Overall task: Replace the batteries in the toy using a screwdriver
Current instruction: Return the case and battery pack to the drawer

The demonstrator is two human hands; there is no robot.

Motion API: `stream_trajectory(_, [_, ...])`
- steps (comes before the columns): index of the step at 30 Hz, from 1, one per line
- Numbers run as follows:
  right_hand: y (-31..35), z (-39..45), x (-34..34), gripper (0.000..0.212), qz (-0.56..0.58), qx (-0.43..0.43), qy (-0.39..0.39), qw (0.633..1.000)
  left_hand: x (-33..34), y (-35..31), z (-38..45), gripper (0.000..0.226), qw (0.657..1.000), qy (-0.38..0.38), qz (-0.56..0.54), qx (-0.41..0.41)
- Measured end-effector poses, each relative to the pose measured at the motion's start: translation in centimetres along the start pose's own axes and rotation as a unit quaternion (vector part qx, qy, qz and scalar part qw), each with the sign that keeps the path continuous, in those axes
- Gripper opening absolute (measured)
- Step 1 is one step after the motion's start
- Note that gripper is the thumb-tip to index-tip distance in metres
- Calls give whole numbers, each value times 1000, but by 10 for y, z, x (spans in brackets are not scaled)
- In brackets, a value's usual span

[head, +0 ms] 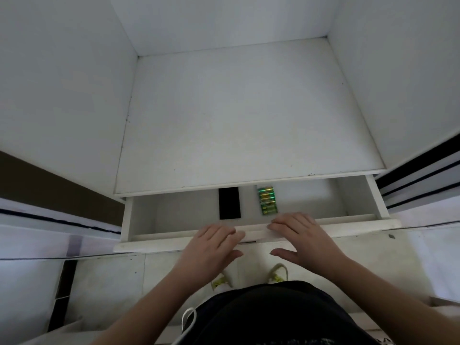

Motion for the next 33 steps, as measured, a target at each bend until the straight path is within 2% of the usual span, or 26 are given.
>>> stream_trajectory(3, [13, -9, -1, 30, 4, -18, -42, 999, 4, -4, -16, 19, 1000, 15, 11, -9])
stream_trajectory(6, [15, -19, 14, 20, -14, -9, -26, 1000, 20, 7, -36, 25, 996, 52, 36, -64])
stream_trajectory(10, [11, -20, 28, 36, -47, 84, 15, 995, 35, 14, -47, 39, 989, 71, 68, -113])
stream_trajectory(13, [15, -14, 29, 42, -49, 117, 37, 991, 41, 15, -51, 53, 986, 98, 43, -131])
stream_trajectory(18, [16, 5, 31, 48, -44, 171, 64, 982, 41, 31, -41, 61, 979, 115, 9, -166])
stream_trajectory(23, [9, 27, 34, 50, -47, 197, 78, 976, 39, 50, -25, 59, 976, 120, 3, -183])
stream_trajectory(29, [-6, 44, 44, 70, -31, 210, 115, 970, 42, 68, -9, 63, 972, 127, 0, -199])
stream_trajectory(33, [-15, 57, 44, 71, -57, 213, 124, 967, 47, 78, 0, 67, 964, 148, 4, -221])
Point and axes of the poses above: each hand's wrist, its own z-axis towards the middle knuckle, its own x-axis out of the palm, y = z × x, the point moved 2 cm from there along z, towards the middle knuckle, and after that the axes turned 5 degrees about -z, right-handed, at the moved point
